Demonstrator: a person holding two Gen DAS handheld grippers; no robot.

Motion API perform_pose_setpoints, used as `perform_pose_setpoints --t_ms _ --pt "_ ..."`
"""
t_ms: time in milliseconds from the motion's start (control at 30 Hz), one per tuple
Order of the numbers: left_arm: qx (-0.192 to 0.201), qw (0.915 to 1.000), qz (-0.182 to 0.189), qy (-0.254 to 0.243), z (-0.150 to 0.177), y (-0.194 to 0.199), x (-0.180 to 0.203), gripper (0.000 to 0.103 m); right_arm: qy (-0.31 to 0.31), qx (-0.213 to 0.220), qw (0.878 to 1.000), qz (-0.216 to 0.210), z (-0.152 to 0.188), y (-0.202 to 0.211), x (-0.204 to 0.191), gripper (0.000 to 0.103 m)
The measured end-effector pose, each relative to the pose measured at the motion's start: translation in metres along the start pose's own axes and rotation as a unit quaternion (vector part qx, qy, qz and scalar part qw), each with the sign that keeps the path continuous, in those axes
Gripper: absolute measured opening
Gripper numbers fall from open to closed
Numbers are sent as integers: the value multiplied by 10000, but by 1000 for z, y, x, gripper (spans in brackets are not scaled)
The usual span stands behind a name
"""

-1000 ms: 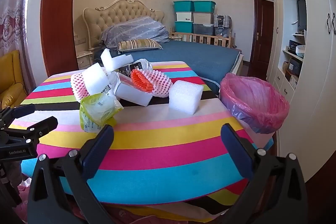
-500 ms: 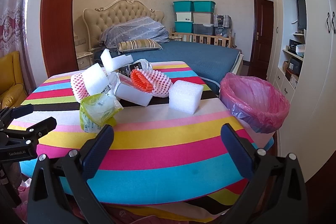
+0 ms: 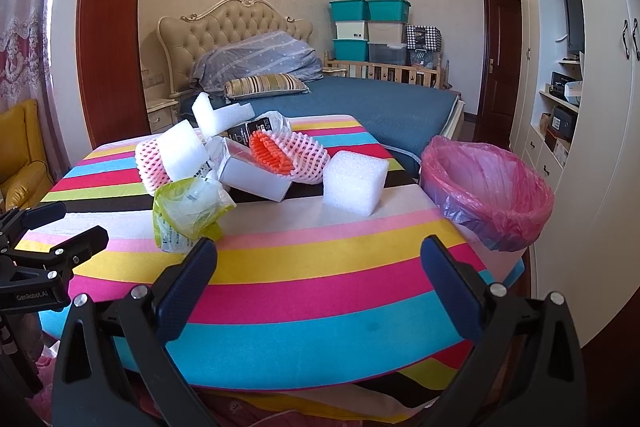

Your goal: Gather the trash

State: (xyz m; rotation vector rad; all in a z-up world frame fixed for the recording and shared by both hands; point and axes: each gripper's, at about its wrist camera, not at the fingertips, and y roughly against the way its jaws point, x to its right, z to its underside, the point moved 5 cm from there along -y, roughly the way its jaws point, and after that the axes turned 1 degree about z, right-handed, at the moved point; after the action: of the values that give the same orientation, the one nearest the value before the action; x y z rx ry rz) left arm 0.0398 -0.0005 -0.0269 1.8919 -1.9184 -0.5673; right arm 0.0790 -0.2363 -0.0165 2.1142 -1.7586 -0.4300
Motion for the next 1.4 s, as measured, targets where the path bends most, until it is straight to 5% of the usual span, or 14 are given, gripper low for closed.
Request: perform_pose_setpoints --t_ms 900,1400 --pt "56 9998 -61 158 4 6 -7 96 -1 17 10000 52 -1 -3 -1 98" --pt "-459 9986 205 -189 5 -24 2 96 107 -101 9996 230 -14 -46 14 98"
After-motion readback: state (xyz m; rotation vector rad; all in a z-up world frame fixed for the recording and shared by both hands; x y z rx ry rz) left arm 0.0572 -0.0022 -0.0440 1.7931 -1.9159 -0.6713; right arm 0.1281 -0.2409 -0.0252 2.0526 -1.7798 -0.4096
